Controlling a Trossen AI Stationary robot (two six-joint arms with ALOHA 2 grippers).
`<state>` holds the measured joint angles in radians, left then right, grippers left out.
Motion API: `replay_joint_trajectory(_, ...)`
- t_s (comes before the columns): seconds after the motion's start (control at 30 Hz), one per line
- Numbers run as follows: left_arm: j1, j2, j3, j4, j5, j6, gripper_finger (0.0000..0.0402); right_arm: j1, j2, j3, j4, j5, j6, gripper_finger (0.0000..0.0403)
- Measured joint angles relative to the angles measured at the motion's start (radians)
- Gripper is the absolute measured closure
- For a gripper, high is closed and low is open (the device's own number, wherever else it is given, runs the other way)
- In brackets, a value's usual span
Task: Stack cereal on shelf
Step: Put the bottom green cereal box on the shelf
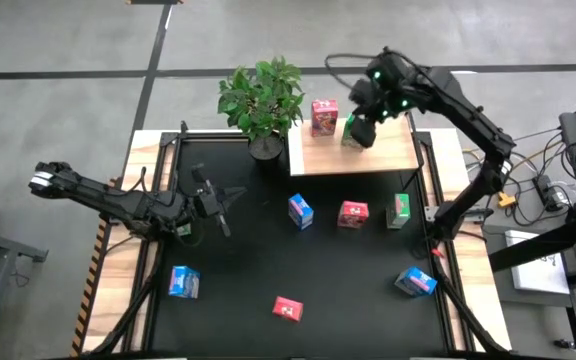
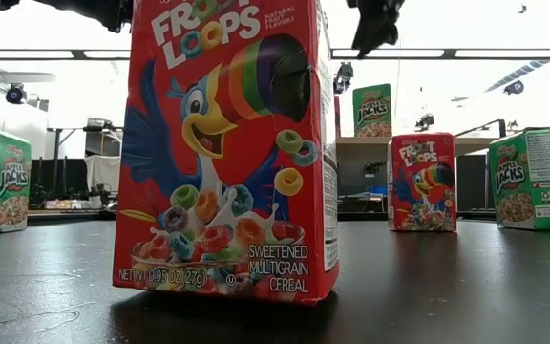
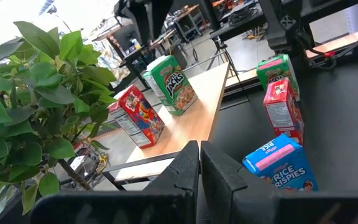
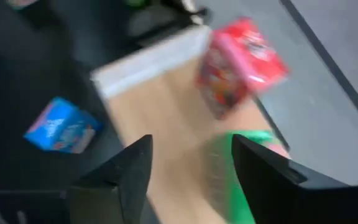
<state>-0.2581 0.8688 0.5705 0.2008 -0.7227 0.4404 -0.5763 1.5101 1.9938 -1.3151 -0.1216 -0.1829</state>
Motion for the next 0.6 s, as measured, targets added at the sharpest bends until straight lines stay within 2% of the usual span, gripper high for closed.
replay_joint_trajectory(0.23, 0.0, 0.0, 0.0, -0.002, 0.0, 0.0, 0.0402, 0.217, 0.002, -0.151, 0.017, 0.263, 0.012, 0.0323)
replay_joint_trajectory(0.37, 0.0, 0.0, -0.001, -0.018, 0.0, 0.0, 0.0402, 0.265, 0.003, -0.299, 0.034, 0.429, 0.034, 0.0383)
replay_joint_trajectory(0.6, 0.0, 0.0, -0.001, -0.025, 0.0, -0.004, 0.0402, 0.26, -0.007, -0.492, 0.186, 0.69, 0.036, 0.0392)
